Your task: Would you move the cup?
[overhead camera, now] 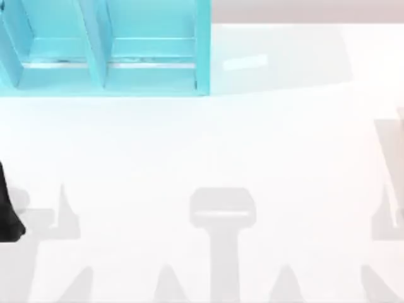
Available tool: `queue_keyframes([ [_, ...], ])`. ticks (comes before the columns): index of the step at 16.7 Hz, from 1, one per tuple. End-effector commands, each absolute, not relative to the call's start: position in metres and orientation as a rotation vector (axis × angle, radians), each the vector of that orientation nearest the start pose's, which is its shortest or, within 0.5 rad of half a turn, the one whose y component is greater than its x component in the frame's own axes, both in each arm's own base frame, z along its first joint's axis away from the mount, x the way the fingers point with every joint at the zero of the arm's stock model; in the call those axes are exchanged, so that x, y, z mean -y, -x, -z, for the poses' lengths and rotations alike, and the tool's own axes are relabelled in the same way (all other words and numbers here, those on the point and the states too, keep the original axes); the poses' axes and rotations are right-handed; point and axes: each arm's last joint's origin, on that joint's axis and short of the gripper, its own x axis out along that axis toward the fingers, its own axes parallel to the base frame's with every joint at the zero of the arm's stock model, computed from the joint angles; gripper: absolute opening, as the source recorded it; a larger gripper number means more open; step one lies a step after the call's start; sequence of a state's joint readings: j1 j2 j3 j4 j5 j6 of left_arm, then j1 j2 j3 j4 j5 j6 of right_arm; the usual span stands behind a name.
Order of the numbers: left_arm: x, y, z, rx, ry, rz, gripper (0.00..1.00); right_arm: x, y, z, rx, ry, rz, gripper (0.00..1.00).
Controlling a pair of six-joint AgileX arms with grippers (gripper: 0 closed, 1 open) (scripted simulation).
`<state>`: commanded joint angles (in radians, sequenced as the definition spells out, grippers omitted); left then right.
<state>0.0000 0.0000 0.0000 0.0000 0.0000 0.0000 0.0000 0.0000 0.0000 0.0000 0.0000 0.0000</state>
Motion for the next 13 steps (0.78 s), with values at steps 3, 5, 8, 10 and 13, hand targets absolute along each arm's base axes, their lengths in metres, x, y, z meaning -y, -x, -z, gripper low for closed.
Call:
queue_keyframes([
  [3,0.001,-0.106,-0.162,-0.009,-0.001,-0.002,1.00,0.001,-0.106,-0.160,0.000,0.000,0.000,1.00],
  [5,0.000,-0.106,-0.171,-0.055,-0.005,-0.010,1.00,0.001,-0.106,-0.160,0.000,0.000,0.000,1.00],
  [8,-0.001,-0.111,-0.198,-0.184,-0.016,-0.022,1.00,0.001,-0.106,-0.160,0.000,0.000,0.000,1.00],
  [10,-0.003,-0.121,-0.219,-0.318,-0.024,-0.027,1.00,0.001,-0.106,-0.160,0.000,0.000,0.000,1.00],
  [13,-0.006,-0.150,-0.246,-0.581,-0.034,-0.029,1.00,0.001,-0.106,-0.160,0.000,0.000,0.000,1.00],
])
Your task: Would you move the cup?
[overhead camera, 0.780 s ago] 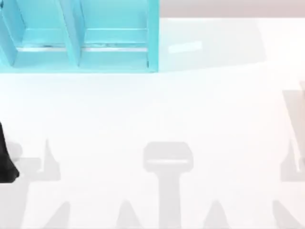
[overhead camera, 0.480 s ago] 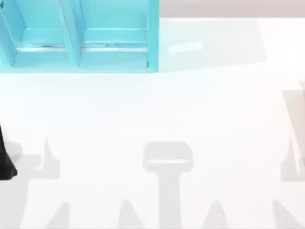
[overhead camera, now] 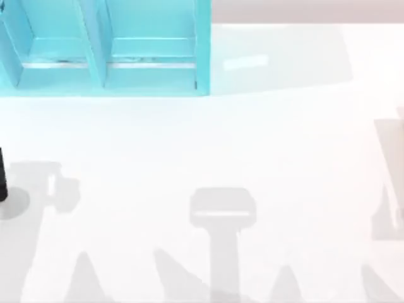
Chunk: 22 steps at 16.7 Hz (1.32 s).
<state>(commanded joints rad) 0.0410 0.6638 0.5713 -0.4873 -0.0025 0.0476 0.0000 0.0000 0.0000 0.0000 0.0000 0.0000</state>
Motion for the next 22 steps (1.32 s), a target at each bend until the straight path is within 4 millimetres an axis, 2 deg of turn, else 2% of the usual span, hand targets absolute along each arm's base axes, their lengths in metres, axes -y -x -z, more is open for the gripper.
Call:
queue_keyframes([
  [3,-0.012,-0.194,-0.257,-0.883,-0.037,-0.024,1.00,0.001,-0.106,-0.160,0.000,0.000,0.000,1.00],
  [7,-0.021,-0.256,-0.253,-1.240,-0.031,-0.010,1.00,0.001,-0.106,-0.160,0.000,0.000,0.000,1.00],
  [12,-0.032,-0.311,-0.244,-1.494,-0.021,0.008,1.00,0.001,-0.106,-0.160,0.000,0.000,0.000,1.00],
  [16,-0.036,-0.332,-0.238,-1.568,-0.017,0.014,1.00,0.001,-0.106,-0.160,0.000,0.000,0.000,1.00],
  [22,-0.035,-0.333,-0.237,-1.569,-0.020,0.017,1.00,0.001,-0.106,-0.160,0.000,0.000,0.000,1.00],
])
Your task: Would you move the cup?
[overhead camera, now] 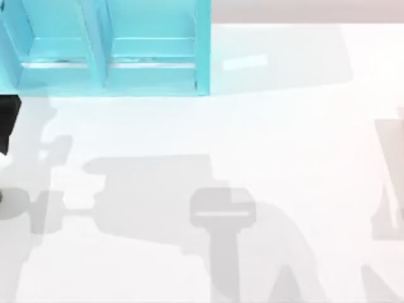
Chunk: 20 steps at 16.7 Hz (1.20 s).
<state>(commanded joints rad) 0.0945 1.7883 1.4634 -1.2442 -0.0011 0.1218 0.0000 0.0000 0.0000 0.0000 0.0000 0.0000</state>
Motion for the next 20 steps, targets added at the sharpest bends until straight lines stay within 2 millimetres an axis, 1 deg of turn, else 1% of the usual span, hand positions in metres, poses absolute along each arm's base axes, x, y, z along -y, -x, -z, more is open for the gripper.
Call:
queue_keyframes([
  [1,-0.035,-0.333,-0.233,-1.573,-0.018,0.016,1.00,0.001,-0.106,-0.160,0.000,0.000,0.000,1.00],
  [3,-0.036,-0.334,-0.216,-1.578,-0.016,0.015,1.00,0.001,-0.106,-0.160,0.000,0.000,0.000,1.00],
  [6,-0.037,-0.338,-0.180,-1.559,-0.018,0.013,1.00,0.001,-0.106,-0.160,0.000,0.000,0.000,1.00],
  [9,-0.037,-0.335,-0.148,-1.563,-0.017,0.014,1.00,0.001,-0.106,-0.160,0.000,0.000,0.000,1.00],
  [11,-0.037,-0.333,-0.138,-1.571,-0.017,0.015,1.00,0.001,-0.106,-0.160,0.000,0.000,0.000,1.00],
  [14,-0.037,-0.333,-0.138,-1.571,-0.017,0.015,1.00,0.001,-0.106,-0.160,0.000,0.000,0.000,1.00],
  [20,-0.037,-0.333,-0.138,-1.571,-0.017,0.015,0.55,0.001,-0.106,-0.160,0.000,0.000,0.000,1.00],
])
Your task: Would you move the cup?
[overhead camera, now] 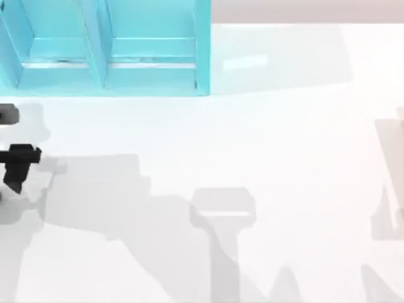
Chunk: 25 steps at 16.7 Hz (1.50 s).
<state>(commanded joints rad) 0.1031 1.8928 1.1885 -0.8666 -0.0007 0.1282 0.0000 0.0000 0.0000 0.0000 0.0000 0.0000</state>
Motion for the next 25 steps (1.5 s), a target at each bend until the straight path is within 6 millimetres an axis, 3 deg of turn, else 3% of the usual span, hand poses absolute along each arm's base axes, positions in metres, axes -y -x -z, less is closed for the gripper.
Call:
queue_keyframes([
  [7,-0.037,-0.333,-0.138,-1.571,-0.017,0.015,0.02,0.001,-0.106,-0.160,0.000,0.000,0.000,1.00],
  [18,-0.041,-0.335,-0.140,-1.573,-0.016,0.018,0.00,0.001,-0.106,-0.160,0.000,0.000,0.000,1.00],
  [21,-0.074,-0.344,-0.150,-1.581,-0.003,0.028,0.00,0.001,-0.106,-0.160,0.000,0.000,0.000,1.00],
  [25,-0.145,-0.350,-0.175,-1.581,0.019,0.052,0.00,0.001,-0.106,-0.160,0.000,0.000,0.000,1.00],
])
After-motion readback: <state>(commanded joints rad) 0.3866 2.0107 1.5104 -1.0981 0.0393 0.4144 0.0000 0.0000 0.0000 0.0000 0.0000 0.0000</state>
